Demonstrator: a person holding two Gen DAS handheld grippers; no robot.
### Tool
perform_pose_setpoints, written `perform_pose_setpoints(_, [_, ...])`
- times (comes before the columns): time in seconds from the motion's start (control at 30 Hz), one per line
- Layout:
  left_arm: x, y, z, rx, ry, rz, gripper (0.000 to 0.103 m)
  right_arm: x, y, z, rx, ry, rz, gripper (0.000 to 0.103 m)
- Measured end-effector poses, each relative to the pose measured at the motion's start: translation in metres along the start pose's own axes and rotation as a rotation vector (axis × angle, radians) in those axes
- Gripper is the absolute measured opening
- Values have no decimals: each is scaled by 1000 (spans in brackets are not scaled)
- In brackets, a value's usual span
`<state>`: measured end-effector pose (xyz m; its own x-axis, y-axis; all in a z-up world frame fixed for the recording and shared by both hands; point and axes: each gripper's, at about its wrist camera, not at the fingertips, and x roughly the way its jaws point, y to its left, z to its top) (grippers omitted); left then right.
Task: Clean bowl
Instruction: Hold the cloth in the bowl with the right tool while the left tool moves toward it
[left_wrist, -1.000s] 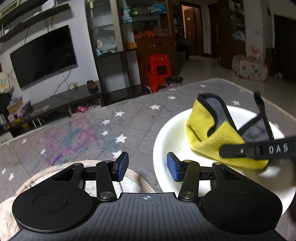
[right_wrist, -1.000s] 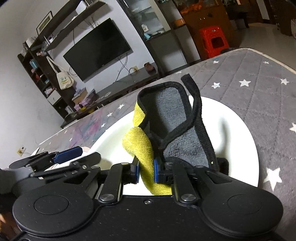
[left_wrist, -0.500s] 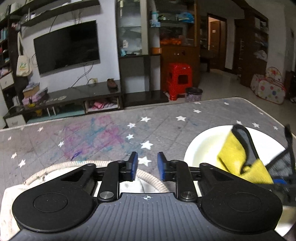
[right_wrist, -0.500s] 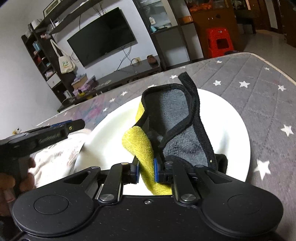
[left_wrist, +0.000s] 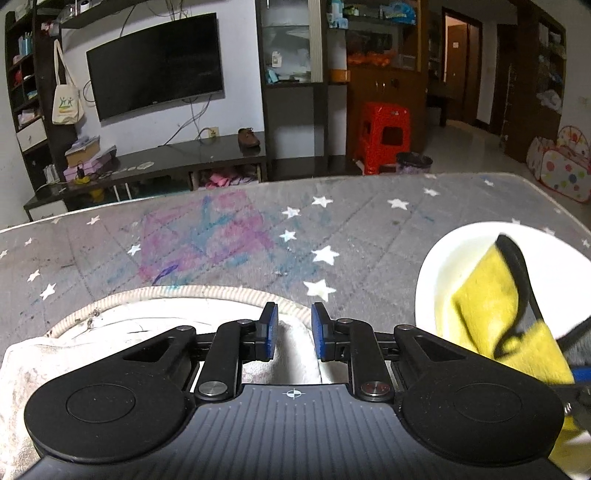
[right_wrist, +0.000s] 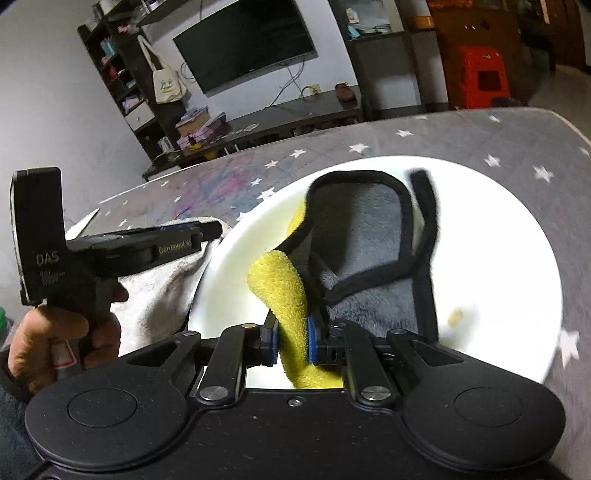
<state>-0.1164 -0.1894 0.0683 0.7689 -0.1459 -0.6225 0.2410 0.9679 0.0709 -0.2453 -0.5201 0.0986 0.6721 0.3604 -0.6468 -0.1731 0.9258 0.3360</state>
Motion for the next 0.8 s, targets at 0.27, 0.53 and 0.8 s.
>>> perform_pose_setpoints(0.27, [7, -4, -5, 35, -5, 18, 21, 11, 9, 3, -122, -48, -79, 14])
perform_pose_setpoints(0.53, [-1, -6, 0, 48, -29, 70, 26, 5, -6, 4, -93, -49, -44, 25])
perform_pose_setpoints(0.8, [-49, -13, 19, 15, -145, -44, 27, -27, -1, 9, -114, -116, -43, 54])
